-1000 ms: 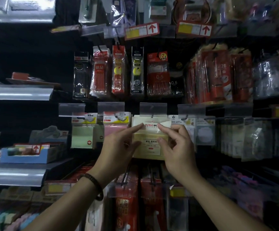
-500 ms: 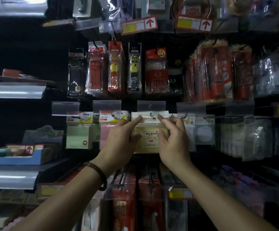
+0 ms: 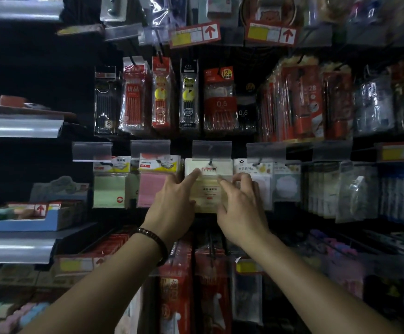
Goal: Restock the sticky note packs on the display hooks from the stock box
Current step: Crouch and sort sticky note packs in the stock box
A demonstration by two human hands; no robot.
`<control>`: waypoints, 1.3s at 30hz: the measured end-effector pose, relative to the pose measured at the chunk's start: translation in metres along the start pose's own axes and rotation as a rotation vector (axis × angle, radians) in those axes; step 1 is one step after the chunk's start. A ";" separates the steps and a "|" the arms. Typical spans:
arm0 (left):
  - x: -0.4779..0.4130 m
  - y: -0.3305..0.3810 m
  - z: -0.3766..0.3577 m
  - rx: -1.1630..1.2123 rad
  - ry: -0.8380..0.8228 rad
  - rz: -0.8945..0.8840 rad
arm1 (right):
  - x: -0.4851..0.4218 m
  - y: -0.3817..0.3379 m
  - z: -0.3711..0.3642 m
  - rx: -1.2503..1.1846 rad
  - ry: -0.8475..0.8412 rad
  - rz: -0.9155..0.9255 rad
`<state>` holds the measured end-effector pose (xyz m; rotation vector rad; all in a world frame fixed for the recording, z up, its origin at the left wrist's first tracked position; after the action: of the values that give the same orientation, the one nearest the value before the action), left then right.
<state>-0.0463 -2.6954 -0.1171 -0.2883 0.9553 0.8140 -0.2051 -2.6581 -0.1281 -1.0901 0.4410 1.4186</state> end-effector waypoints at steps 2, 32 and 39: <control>0.017 0.004 0.004 0.007 -0.001 -0.006 | 0.018 0.000 0.006 -0.077 0.001 0.015; 0.592 -0.014 -0.390 0.279 -1.235 0.312 | 0.640 0.365 -0.271 -0.037 -0.948 -1.007; 0.630 -0.015 -0.422 0.410 -1.235 0.411 | 0.639 0.374 -0.380 0.136 -0.997 -0.815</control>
<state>-0.0947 -2.6316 -0.8714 0.7397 -0.0287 0.9314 -0.3058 -2.6774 -0.9542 -0.2653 -0.5697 0.9880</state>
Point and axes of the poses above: each hand's wrist, its own x-axis away from the middle knuckle, its own z-axis out of the back of the hand, y = z × x, the point moved 7 cm from there along -x, towards the middle knuckle, and after that the axes turned 6 degrees about -z, right-handed, at the moved point
